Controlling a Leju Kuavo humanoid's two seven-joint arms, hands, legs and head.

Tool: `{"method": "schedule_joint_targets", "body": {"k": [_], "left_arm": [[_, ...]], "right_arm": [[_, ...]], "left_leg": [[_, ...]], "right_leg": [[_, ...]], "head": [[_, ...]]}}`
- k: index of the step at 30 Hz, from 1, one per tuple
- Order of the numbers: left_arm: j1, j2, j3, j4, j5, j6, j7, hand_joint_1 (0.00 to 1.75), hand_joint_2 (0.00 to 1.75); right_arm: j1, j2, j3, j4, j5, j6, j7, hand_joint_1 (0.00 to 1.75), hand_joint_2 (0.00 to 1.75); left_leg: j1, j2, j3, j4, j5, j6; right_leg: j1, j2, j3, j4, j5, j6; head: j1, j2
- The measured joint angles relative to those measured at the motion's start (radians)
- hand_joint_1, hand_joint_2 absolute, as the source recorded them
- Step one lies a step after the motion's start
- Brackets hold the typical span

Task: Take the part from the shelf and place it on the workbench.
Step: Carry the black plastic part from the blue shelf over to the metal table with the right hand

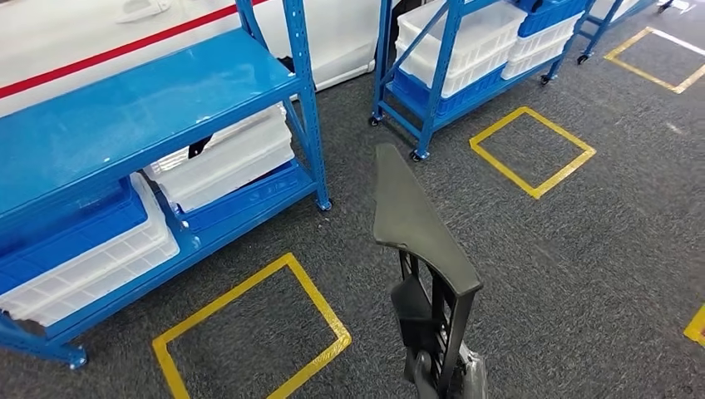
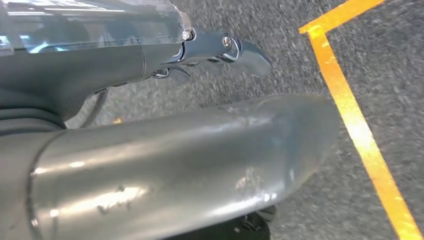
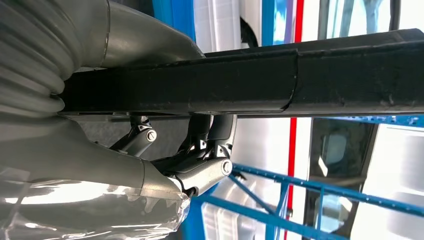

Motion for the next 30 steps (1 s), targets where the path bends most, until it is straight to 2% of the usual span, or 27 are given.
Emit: {"method": "schedule_joint_targets", "body": {"k": [1,2,3,5,7,8,9,10,11,13,14,16,17,19,20,21,22,23,24,25,26,27,28,29,30], "left_arm": [[-0.003,0.000,-0.001,0.000,-0.003,-0.002,0.001,0.00,0.00],[-0.005,0.000,-0.002,0.000,-0.006,-0.004,0.001,0.00,0.00],[-0.006,0.000,-0.003,0.000,-0.009,-0.005,0.001,0.00,0.00],[-0.006,0.000,-0.004,0.000,-0.016,-0.007,0.000,0.00,0.00],[-0.004,0.000,-0.004,0.000,-0.021,-0.007,0.000,0.00,0.00],[-0.005,0.000,-0.004,0.000,-0.023,-0.007,0.000,0.00,0.00],[-0.006,0.000,-0.005,0.000,-0.026,-0.007,-0.001,0.00,0.00],[-0.007,0.000,-0.005,0.000,-0.028,-0.008,-0.001,0.00,0.00],[-0.009,-0.001,-0.005,0.000,-0.031,-0.008,-0.002,0.00,0.00],[-0.011,-0.003,-0.006,0.000,-0.034,-0.010,-0.003,0.00,0.00],[-0.011,-0.004,-0.006,0.000,-0.035,-0.010,-0.004,0.00,0.00],[-0.013,-0.004,-0.007,0.000,-0.036,-0.013,-0.006,0.00,0.00],[-0.015,-0.003,-0.007,0.000,-0.036,-0.014,-0.007,0.00,0.00],[-0.014,-0.002,-0.007,0.000,-0.037,-0.018,-0.008,0.00,0.00],[-0.013,-0.001,-0.007,0.000,-0.038,-0.019,-0.008,0.00,0.00],[-0.010,-0.001,-0.007,0.000,-0.038,-0.020,-0.008,0.00,0.00],[-0.008,-0.001,-0.007,0.000,-0.039,-0.021,-0.008,0.00,0.00],[-0.006,-0.001,-0.007,0.000,-0.039,-0.021,-0.008,0.00,0.00],[-0.005,-0.001,-0.007,0.000,-0.040,-0.021,-0.007,0.00,0.00],[-0.005,0.000,-0.007,0.000,-0.040,-0.021,-0.007,0.00,0.00],[-0.005,0.000,-0.007,0.000,-0.040,-0.021,-0.008,0.00,0.00],[-0.005,0.001,-0.007,0.000,-0.040,-0.021,-0.008,0.00,0.00],[-0.005,0.001,-0.007,0.000,-0.040,-0.021,-0.007,0.00,0.00],[-0.005,0.001,-0.007,0.000,-0.040,-0.021,-0.007,0.00,0.00],[-0.005,0.001,-0.007,0.000,-0.040,-0.021,-0.006,0.00,0.00]], "right_arm": [[0.002,0.002,-0.002,0.000,0.002,0.000,0.000,1.75,1.75],[0.004,0.003,-0.006,0.000,0.004,0.000,0.000,1.75,1.75],[0.006,0.004,-0.008,0.000,0.006,0.000,0.000,1.75,1.75],[0.007,0.006,-0.013,0.000,0.011,0.000,0.000,1.75,1.75],[0.009,0.008,-0.017,0.000,0.014,0.000,-0.001,1.75,1.75],[0.011,0.009,-0.018,0.000,0.015,0.000,-0.001,1.75,1.75],[0.013,0.010,-0.020,0.000,0.016,0.001,-0.001,1.75,1.75],[0.015,0.012,-0.023,0.000,0.018,0.001,-0.001,1.75,1.75],[0.016,0.014,-0.025,0.000,0.020,0.001,-0.001,1.75,1.75],[0.019,0.018,-0.029,-0.001,0.023,0.001,-0.001,1.75,1.75],[0.020,0.020,-0.031,-0.002,0.024,0.002,-0.001,1.75,1.75],[0.026,0.024,-0.035,-0.005,0.026,0.003,-0.002,1.75,1.75],[0.029,0.026,-0.037,-0.006,0.026,0.005,-0.002,1.75,1.75],[0.034,0.032,-0.042,-0.009,0.026,0.010,-0.003,1.75,1.75],[0.035,0.034,-0.044,-0.010,0.026,0.013,-0.003,1.75,1.75],[0.035,0.035,-0.045,-0.011,0.025,0.016,-0.003,1.75,1.75],[0.036,0.037,-0.047,-0.011,0.025,0.018,-0.003,1.75,1.75],[0.037,0.037,-0.048,-0.011,0.025,0.019,-0.003,1.75,1.75],[0.038,0.038,-0.050,-0.011,0.025,0.020,-0.003,1.75,1.75],[0.039,0.039,-0.051,-0.011,0.025,0.020,-0.003,1.75,1.75],[0.039,0.039,-0.052,-0.011,0.025,0.020,-0.003,1.75,1.75],[0.039,0.040,-0.053,-0.011,0.025,0.021,-0.003,1.75,1.75],[0.039,0.041,-0.054,-0.011,0.025,0.021,-0.004,1.75,1.75],[0.039,0.042,-0.055,-0.011,0.026,0.023,-0.004,1.75,1.75],[0.039,0.042,-0.056,-0.012,0.026,0.025,-0.004,1.75,1.75]], "left_leg": [[0.003,0.011,0.001,-0.007,0.003,0.004],[0.005,0.024,0.002,-0.014,0.009,0.008],[0.007,0.037,0.002,-0.022,0.016,0.014],[0.005,0.069,0.001,-0.031,0.023,0.022],[0.000,0.101,-0.005,-0.029,0.025,0.024],[-0.001,0.117,-0.007,-0.028,0.024,0.024],[-0.003,0.132,-0.008,-0.026,0.024,0.023],[-0.004,0.145,-0.009,-0.024,0.023,0.022],[-0.005,0.156,-0.007,-0.023,0.021,0.021],[-0.010,0.176,-0.004,-0.019,0.016,0.014],[-0.012,0.184,-0.002,-0.017,0.014,0.009],[-0.013,0.201,0.002,-0.017,0.013,0.000],[-0.011,0.198,0.002,-0.014,0.008,-0.005],[-0.007,0.153,-0.017,0.038,-0.034,-0.014],[-0.003,0.121,-0.040,0.094,-0.070,-0.018],[-0.001,0.100,-0.069,0.163,-0.107,-0.021],[0.001,0.090,-0.096,0.227,-0.134,-0.024],[0.002,0.086,-0.112,0.265,-0.143,-0.026],[0.004,0.085,-0.111,0.266,-0.130,-0.027],[0.006,0.082,-0.092,0.225,-0.099,-0.028],[0.008,0.071,-0.059,0.156,-0.059,-0.028],[0.011,0.045,-0.028,0.087,-0.032,-0.029],[0.013,0.021,-0.006,0.035,-0.015,-0.027],[0.013,0.002,0.004,0.007,-0.010,-0.024],[0.011,-0.006,0.005,0.000,-0.014,-0.019]], "right_leg": [[-0.001,0.006,-0.005,-0.001,0.003,0.007],[0.001,-0.002,-0.010,0.003,0.002,0.013],[0.003,-0.024,-0.020,0.019,-0.011,0.017],[0.005,-0.083,-0.065,0.113,-0.071,0.021],[0.003,-0.110,-0.118,0.232,-0.127,0.026],[0.002,-0.114,-0.125,0.257,-0.130,0.027],[0.002,-0.118,-0.112,0.245,-0.117,0.028],[0.003,-0.127,-0.078,0.193,-0.090,0.025],[0.005,-0.148,-0.032,0.118,-0.065,0.020],[0.014,-0.186,0.035,0.004,-0.035,0.007],[0.018,-0.194,0.044,-0.018,-0.033,0.002],[0.020,-0.175,0.040,-0.022,-0.029,-0.005],[0.016,-0.164,0.040,-0.025,-0.026,-0.010],[0.008,-0.144,0.038,-0.033,-0.016,-0.022],[0.006,-0.134,0.036,-0.035,-0.013,-0.025],[0.006,-0.123,0.032,-0.035,-0.011,-0.028],[0.006,-0.110,0.029,-0.034,-0.009,-0.028],[0.006,-0.096,0.027,-0.032,-0.008,-0.028],[0.006,-0.081,0.025,-0.029,-0.007,-0.027],[0.005,-0.067,0.024,-0.026,-0.007,-0.025],[0.004,-0.053,0.023,-0.021,-0.007,-0.022],[0.004,-0.040,0.021,-0.015,-0.008,-0.018],[0.004,-0.029,0.016,-0.010,-0.008,-0.011],[0.003,-0.018,0.010,-0.006,-0.006,-0.004],[0.003,-0.007,0.004,-0.004,-0.003,0.004]], "head": [[-0.001,0.000],[-0.001,0.000],[0.002,0.000],[0.008,0.000],[0.011,0.000],[0.011,0.000],[0.011,0.000],[0.011,0.000],[0.012,0.000],[0.011,0.000],[0.010,0.000],[0.011,0.000],[0.010,0.000],[0.008,0.000],[0.006,0.000],[0.005,0.000],[0.005,0.000],[0.005,0.000],[0.006,0.000],[0.005,0.000],[0.005,0.000],[0.005,0.000],[0.006,0.000],[0.006,0.000],[0.006,0.000]]}}
